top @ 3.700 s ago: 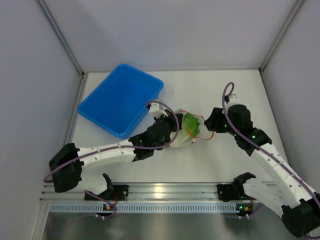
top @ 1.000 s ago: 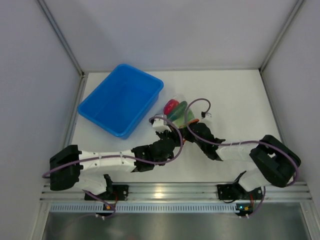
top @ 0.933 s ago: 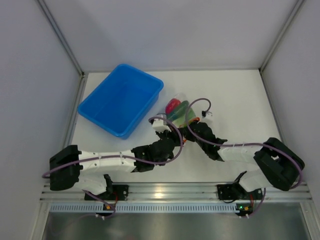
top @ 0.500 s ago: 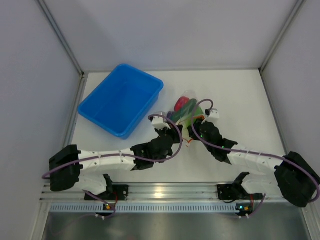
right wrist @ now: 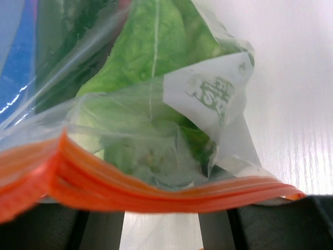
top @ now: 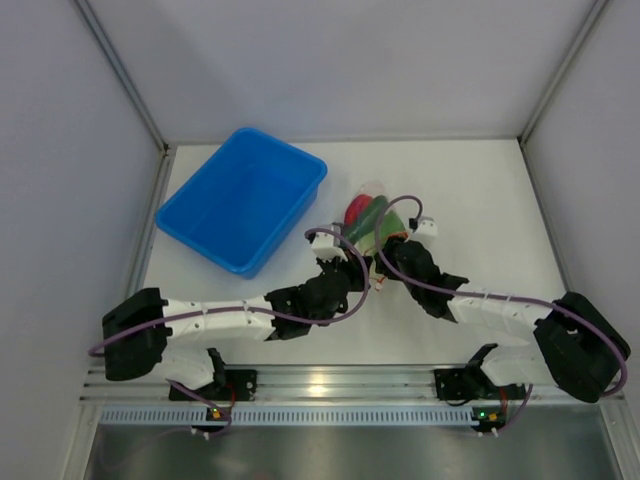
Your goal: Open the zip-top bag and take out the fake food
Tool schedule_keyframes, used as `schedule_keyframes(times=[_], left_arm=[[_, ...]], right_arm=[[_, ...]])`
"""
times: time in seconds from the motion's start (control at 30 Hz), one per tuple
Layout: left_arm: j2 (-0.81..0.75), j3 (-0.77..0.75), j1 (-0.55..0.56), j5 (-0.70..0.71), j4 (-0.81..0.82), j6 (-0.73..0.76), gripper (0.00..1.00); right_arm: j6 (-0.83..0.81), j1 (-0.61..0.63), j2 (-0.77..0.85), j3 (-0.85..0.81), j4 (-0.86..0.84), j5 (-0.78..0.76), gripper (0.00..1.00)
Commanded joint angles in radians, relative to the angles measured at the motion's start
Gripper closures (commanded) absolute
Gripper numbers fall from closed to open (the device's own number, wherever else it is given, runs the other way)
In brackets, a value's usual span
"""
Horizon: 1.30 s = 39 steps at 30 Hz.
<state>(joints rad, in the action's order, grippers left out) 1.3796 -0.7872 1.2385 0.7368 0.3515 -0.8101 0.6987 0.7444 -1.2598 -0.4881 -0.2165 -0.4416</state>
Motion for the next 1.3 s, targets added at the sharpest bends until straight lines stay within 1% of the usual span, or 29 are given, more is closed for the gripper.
schedule_keyframes(times=[0.0,0.1,0.13,0.17,0.3,0.4,0.43,0.53,0.6,0.63,0.7,0.73,0.8,0.87,0.9,1.1,1.2,1.27], left_arm=[[-0.011,-0.027,0.001,-0.016,0.060,-0.017,1.00],[-0.007,-0.023,0.001,-0.027,0.060,-0.029,1.00],[-0.007,-0.024,-0.001,-0.033,0.061,-0.029,1.00],[-0.001,-0.026,0.001,-0.037,0.060,-0.031,1.00],[0.015,-0.032,0.001,-0.068,0.060,-0.043,1.00],[0.024,-0.035,0.001,-0.091,0.060,-0.058,1.00],[0.027,-0.034,-0.001,-0.099,0.061,-0.061,1.00],[0.035,-0.034,0.001,-0.109,0.060,-0.070,1.00],[0.035,-0.032,0.001,-0.106,0.060,-0.066,1.00],[0.036,-0.030,0.001,-0.094,0.061,-0.064,1.00],[0.033,-0.032,-0.001,-0.077,0.060,-0.049,1.00],[0.029,-0.030,-0.001,-0.070,0.060,-0.043,1.00],[0.019,-0.032,-0.002,-0.050,0.052,-0.020,1.00],[0.012,-0.038,-0.010,-0.039,0.038,-0.006,1.00],[0.010,-0.044,-0.013,-0.040,0.027,-0.004,1.00],[0.045,-0.103,-0.080,-0.103,-0.031,0.008,1.00],[0.055,-0.113,-0.106,-0.099,-0.031,0.008,1.00],[0.059,-0.121,-0.120,-0.096,-0.032,0.012,1.00]], right_arm=[[-0.019,-0.036,0.022,-0.046,0.011,-0.062,0.50],[-0.019,-0.050,0.013,-0.064,0.017,-0.062,0.48],[-0.016,-0.053,0.008,-0.067,0.020,-0.072,0.44],[-0.002,-0.059,-0.006,-0.070,0.020,-0.075,0.42],[-0.001,-0.062,-0.042,-0.075,-0.024,-0.074,0.41],[-0.013,-0.062,-0.065,-0.078,-0.053,-0.086,0.48],[-0.034,-0.062,-0.073,-0.079,-0.093,-0.086,0.52],[-0.089,-0.062,-0.104,-0.098,-0.125,-0.082,0.67],[-0.114,-0.062,-0.105,-0.104,-0.144,-0.069,0.72],[-0.137,-0.060,-0.102,-0.101,-0.155,-0.062,0.75],[-0.165,-0.060,-0.087,-0.092,-0.182,-0.042,0.78],[-0.194,-0.060,-0.079,-0.090,-0.187,-0.036,0.82],[-0.225,-0.062,-0.053,-0.078,-0.196,-0.019,0.86],[-0.264,-0.060,-0.012,-0.055,-0.210,0.013,0.93],[-0.275,-0.062,0.003,-0.043,-0.219,0.036,1.00],[-0.340,-0.057,0.152,0.023,-0.241,0.141,1.00],[-0.361,-0.054,0.226,0.042,-0.219,0.231,1.00],[-0.372,-0.054,0.264,0.042,-0.170,0.265,1.00]])
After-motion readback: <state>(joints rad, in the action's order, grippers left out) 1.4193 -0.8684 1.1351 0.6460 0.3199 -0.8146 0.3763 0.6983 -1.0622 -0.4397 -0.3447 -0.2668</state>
